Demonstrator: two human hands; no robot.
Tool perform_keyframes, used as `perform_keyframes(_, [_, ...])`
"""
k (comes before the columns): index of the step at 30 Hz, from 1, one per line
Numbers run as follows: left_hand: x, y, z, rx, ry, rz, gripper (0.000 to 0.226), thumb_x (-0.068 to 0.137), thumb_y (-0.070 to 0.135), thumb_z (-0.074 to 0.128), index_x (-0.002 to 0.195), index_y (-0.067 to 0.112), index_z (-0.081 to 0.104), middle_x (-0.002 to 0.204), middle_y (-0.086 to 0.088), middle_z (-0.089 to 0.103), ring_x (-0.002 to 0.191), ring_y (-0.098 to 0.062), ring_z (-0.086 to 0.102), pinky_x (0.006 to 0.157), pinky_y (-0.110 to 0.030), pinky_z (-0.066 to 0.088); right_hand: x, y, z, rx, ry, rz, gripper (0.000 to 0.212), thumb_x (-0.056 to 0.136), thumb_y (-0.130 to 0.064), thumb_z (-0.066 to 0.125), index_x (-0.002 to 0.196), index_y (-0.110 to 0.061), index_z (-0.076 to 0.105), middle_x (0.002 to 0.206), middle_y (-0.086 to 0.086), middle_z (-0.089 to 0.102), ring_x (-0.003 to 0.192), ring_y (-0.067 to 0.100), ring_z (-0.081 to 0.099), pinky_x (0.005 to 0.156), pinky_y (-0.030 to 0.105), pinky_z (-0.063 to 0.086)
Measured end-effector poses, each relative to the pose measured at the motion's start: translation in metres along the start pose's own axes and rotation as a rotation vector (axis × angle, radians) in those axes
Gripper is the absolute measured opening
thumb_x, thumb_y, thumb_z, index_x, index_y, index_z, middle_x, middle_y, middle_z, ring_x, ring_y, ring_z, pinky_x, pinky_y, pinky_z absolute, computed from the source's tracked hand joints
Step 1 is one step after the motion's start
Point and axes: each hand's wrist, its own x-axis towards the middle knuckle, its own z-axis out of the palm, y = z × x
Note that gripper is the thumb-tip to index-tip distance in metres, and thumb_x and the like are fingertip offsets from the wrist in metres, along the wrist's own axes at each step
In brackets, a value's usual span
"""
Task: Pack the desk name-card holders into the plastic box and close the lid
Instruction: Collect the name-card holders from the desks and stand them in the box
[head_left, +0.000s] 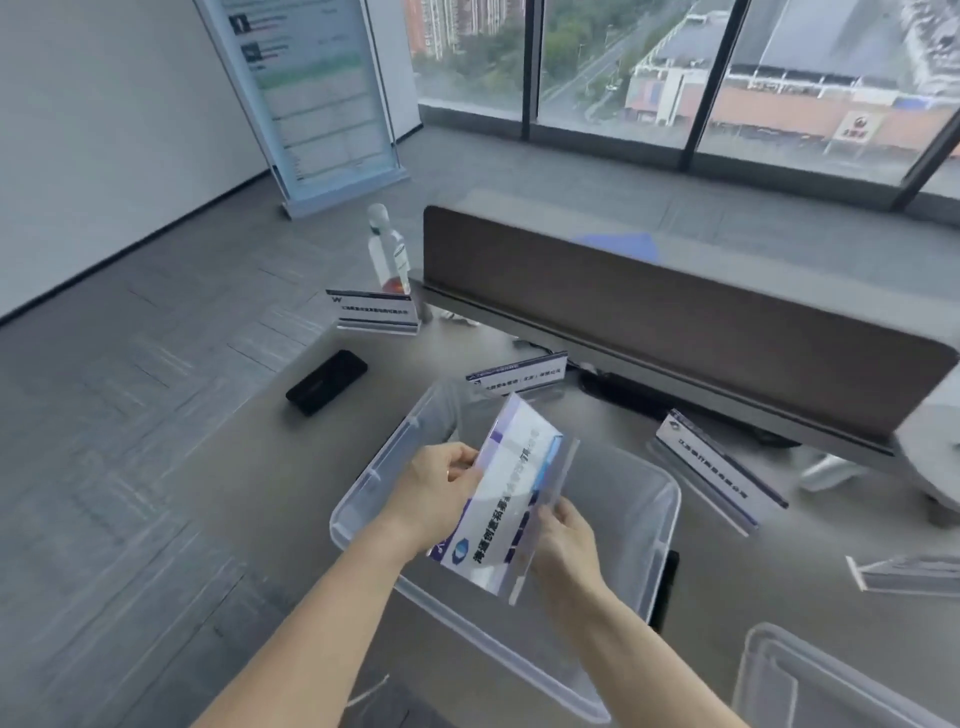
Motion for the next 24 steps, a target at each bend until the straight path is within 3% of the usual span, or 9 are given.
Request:
perform_keyframes(2, [0.013, -0.017, 0.003, 0.073, 0.005, 0.001, 0.021, 0.103, 0.026, 0.058, 0.115, 0.019, 0.074, 0.110, 0.003, 0.079, 0.102, -0.014, 0.073, 0.074, -0.020, 0.052, 0.018, 0.012, 0.013, -0.012, 0.009, 0.075, 0.027, 0.098, -0.015, 0.054, 0.125, -0.016, 0.058, 0.107, 0.009, 0.074, 0.092, 0.028, 0.074, 0.083, 0.043, 0.061])
perform_keyframes(5, [0.033, -0.041, 0.010, 0.122, -0.002, -0.004, 0.024, 0.104, 0.023, 0.057, 0.122, 0.019, 0.072, 0.111, 0.006, 0.075, 0.102, -0.012, 0.070, 0.079, -0.022, 0.049, 0.047, 0.035, 0.030, -0.054, 0.017, 0.182, 0.055, 0.097, -0.025, 0.052, 0.149, -0.021, 0.035, 0.130, 0.009, 0.064, 0.110, 0.029, 0.068, 0.100, 0.052, 0.053])
perform_keyframes(7, [0.042, -0.055, 0.016, 0.148, 0.003, -0.006, 0.027, 0.104, 0.021, 0.057, 0.127, 0.019, 0.070, 0.114, 0.003, 0.075, 0.102, -0.013, 0.070, 0.086, -0.026, 0.052, 0.065, 0.046, 0.038, -0.084, 0.042, 0.242, 0.055, 0.101, -0.031, 0.049, 0.152, -0.018, 0.033, 0.136, 0.010, 0.061, 0.116, 0.028, 0.064, 0.103, 0.047, 0.050])
perform_keyframes(11, [0.067, -0.088, 0.028, 0.192, 0.001, 0.011, 0.023, 0.104, 0.019, 0.055, 0.121, 0.018, 0.071, 0.110, -0.001, 0.078, 0.102, -0.020, 0.074, 0.087, -0.036, 0.060, 0.089, 0.053, 0.060, -0.072, 0.084, 0.315, 0.028, 0.104, -0.029, 0.043, 0.122, -0.013, 0.057, 0.120, 0.017, 0.066, 0.114, 0.038, 0.061, 0.080, 0.037, 0.043])
perform_keyframes(14, [0.079, -0.107, 0.033, 0.182, 0.017, 0.013, 0.018, 0.104, 0.019, 0.054, 0.111, 0.018, 0.071, 0.096, -0.001, 0.080, 0.088, -0.021, 0.075, 0.076, -0.038, 0.061, 0.111, 0.066, 0.074, -0.043, 0.122, 0.346, 0.030, 0.104, -0.020, 0.040, 0.124, -0.011, 0.061, 0.110, 0.003, 0.061, 0.104, 0.026, 0.059, 0.087, 0.042, 0.047])
perform_keyframes(16, [0.086, -0.117, 0.036, 0.183, 0.016, 0.017, 0.018, 0.103, 0.021, 0.055, 0.112, 0.020, 0.071, 0.092, -0.001, 0.080, 0.085, -0.022, 0.075, 0.074, -0.040, 0.061, 0.122, 0.072, 0.083, -0.049, 0.144, 0.361, 0.026, 0.103, -0.014, 0.038, 0.094, -0.016, 0.062, 0.099, 0.001, 0.059, 0.105, 0.025, 0.059, 0.096, 0.046, 0.047])
perform_keyframes(18, [0.091, -0.123, 0.037, 0.199, 0.009, 0.015, 0.024, 0.104, 0.022, 0.053, 0.121, 0.020, 0.070, 0.098, -0.003, 0.080, 0.092, -0.025, 0.075, 0.079, -0.040, 0.060, 0.132, 0.078, 0.093, -0.048, 0.174, 0.378, 0.030, 0.101, -0.010, 0.039, 0.078, -0.020, 0.057, 0.086, 0.003, 0.056, 0.087, 0.023, 0.056, 0.087, 0.042, 0.044])
perform_keyframes(20, [0.093, -0.125, 0.036, 0.207, 0.003, 0.005, 0.030, 0.105, 0.023, 0.052, 0.130, 0.019, 0.067, 0.107, -0.006, 0.079, 0.101, -0.026, 0.075, 0.084, -0.040, 0.060, 0.138, 0.083, 0.102, -0.043, 0.191, 0.395, 0.030, 0.099, -0.010, 0.039, 0.079, -0.017, 0.060, 0.080, 0.003, 0.055, 0.072, 0.017, 0.047, 0.079, 0.038, 0.040])
perform_keyframes(24, [0.096, -0.128, 0.032, 0.233, -0.014, -0.004, 0.038, 0.105, 0.025, 0.050, 0.142, 0.021, 0.060, 0.118, -0.008, 0.077, 0.113, -0.029, 0.072, 0.091, -0.041, 0.059, 0.143, 0.087, 0.116, -0.006, 0.173, 0.418, 0.026, 0.096, -0.017, 0.042, 0.104, -0.009, 0.067, 0.094, 0.008, 0.064, 0.092, 0.026, 0.061, 0.078, 0.036, 0.044])
